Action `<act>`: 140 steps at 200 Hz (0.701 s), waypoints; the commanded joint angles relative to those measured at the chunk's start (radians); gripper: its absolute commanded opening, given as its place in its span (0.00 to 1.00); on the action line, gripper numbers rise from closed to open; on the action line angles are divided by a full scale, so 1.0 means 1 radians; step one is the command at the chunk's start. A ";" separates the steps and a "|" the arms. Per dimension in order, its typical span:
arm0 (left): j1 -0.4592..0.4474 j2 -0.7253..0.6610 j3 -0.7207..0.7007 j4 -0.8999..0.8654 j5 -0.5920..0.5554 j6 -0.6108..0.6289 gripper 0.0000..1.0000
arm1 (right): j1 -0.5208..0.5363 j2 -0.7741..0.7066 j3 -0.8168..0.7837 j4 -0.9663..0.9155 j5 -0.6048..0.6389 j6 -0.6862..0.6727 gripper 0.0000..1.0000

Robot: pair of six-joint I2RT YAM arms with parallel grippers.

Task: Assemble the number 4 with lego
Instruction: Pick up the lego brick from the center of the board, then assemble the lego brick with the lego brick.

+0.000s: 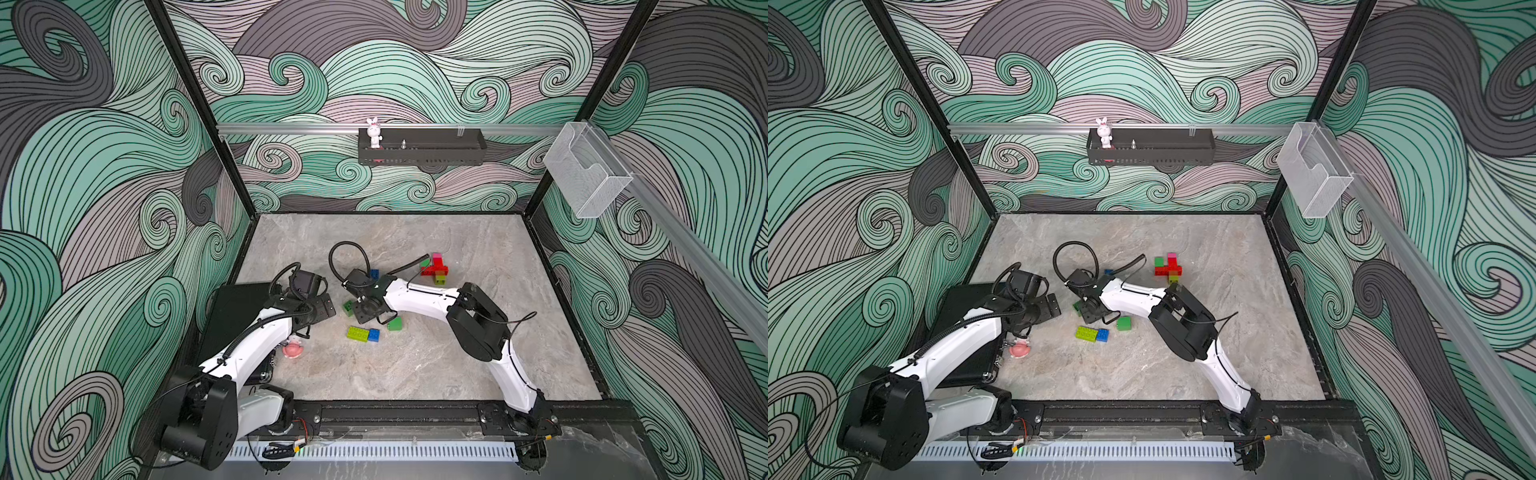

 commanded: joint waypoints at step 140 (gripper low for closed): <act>0.009 0.046 0.065 -0.052 0.030 0.016 0.99 | -0.132 -0.080 0.032 -0.070 -0.329 -0.554 0.33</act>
